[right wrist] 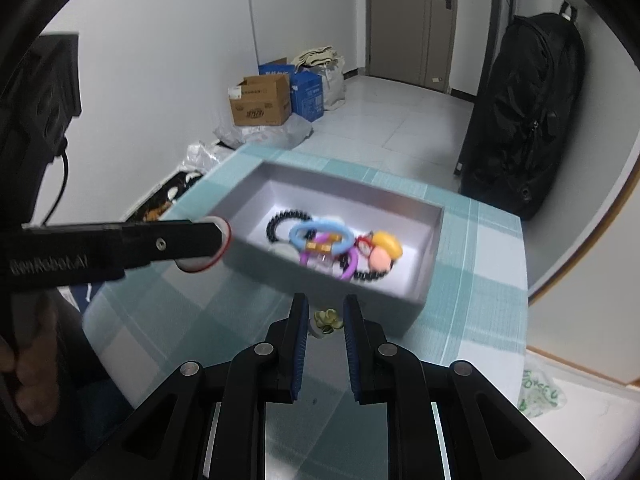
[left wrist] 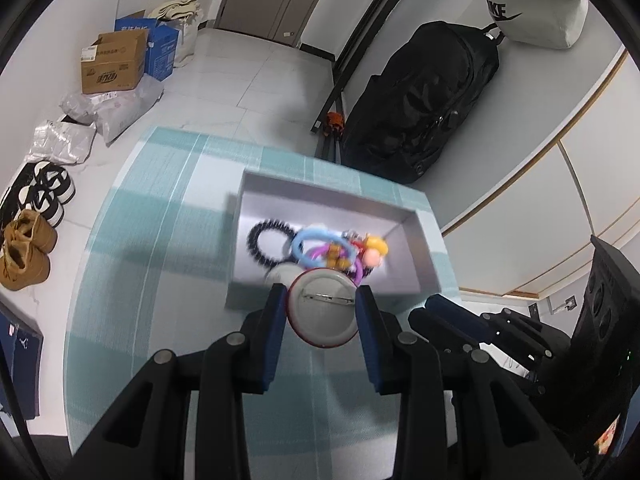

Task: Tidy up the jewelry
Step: 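Lower the badge and yellow charm into the grey box and open both tools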

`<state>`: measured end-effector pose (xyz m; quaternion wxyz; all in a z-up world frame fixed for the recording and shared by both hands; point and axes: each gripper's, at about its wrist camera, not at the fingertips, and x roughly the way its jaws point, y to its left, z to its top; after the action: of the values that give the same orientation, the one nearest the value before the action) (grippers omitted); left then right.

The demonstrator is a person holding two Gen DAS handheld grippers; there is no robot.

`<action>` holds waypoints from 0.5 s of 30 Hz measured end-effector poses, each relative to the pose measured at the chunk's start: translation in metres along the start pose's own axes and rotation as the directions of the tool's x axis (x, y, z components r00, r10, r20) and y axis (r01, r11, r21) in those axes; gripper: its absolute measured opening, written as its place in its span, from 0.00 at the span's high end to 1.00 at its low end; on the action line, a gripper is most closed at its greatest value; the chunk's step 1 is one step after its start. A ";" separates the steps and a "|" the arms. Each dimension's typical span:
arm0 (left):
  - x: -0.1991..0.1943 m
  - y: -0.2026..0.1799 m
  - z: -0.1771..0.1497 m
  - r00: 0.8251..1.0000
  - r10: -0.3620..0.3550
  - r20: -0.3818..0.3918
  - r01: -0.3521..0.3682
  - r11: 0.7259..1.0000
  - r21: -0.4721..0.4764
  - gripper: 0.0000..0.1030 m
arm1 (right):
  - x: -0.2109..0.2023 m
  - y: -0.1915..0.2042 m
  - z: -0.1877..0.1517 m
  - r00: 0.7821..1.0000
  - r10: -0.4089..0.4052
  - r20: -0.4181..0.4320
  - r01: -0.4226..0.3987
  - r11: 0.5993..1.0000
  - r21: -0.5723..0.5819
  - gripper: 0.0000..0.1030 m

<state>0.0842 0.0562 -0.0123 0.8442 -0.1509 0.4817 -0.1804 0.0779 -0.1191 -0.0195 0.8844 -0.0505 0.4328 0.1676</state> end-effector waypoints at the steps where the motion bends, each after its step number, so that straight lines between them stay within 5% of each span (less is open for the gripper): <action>1: 0.001 -0.001 0.005 1.000 -0.007 0.000 0.007 1.000 -0.004 0.72 | 0.001 -0.005 0.004 1.000 0.006 0.000 -0.006 1.000 0.012 0.84; 15: 0.036 -0.014 0.035 0.999 -0.003 -0.051 0.006 0.998 0.066 0.72 | 0.024 -0.055 0.047 0.974 0.227 0.007 -0.224 0.955 0.196 0.84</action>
<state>0.1292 0.0304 -0.0159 0.8359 -0.1195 0.4963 -0.2018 0.1453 -0.1532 -0.0121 0.8568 0.0849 0.4569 0.2236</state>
